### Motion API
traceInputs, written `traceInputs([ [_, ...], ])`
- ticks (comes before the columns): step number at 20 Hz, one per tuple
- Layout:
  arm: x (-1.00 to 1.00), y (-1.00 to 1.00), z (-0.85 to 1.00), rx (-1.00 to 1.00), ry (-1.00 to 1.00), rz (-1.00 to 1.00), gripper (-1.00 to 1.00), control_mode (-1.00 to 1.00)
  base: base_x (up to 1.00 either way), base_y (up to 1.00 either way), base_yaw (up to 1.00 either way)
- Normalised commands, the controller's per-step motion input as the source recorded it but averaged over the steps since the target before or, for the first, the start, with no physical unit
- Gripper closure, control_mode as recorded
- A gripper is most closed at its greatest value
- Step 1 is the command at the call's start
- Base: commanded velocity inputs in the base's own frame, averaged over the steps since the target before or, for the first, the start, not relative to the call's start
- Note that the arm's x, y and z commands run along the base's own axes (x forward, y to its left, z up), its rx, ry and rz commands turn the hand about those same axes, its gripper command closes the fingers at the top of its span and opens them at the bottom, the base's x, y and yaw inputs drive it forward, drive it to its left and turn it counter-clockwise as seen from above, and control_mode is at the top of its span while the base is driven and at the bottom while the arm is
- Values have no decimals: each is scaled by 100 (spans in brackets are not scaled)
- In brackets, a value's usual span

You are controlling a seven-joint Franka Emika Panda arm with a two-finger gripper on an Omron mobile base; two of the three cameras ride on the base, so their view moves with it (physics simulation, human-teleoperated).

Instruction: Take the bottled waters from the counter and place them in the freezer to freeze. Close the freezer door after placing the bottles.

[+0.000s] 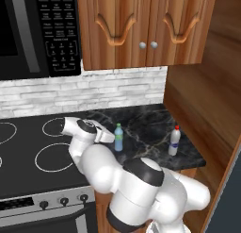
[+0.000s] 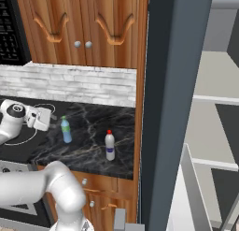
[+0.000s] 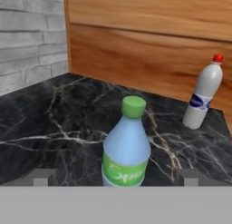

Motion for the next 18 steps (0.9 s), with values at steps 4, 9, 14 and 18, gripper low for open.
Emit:
traceInputs([
  [4, 13, 0, -12, -3, 0, 0, -100, -100, 0, 0, 0],
  [9, 6, -1, -15, -2, 0, 0, -100, -100, 0, 0, 0],
  [14, 0, -7, -9, -2, 0, 0, -100, -100, 0, 0, 0],
  [18, 0, -6, -8, -2, 0, 0, -100, -100, 0, 0, 0],
])
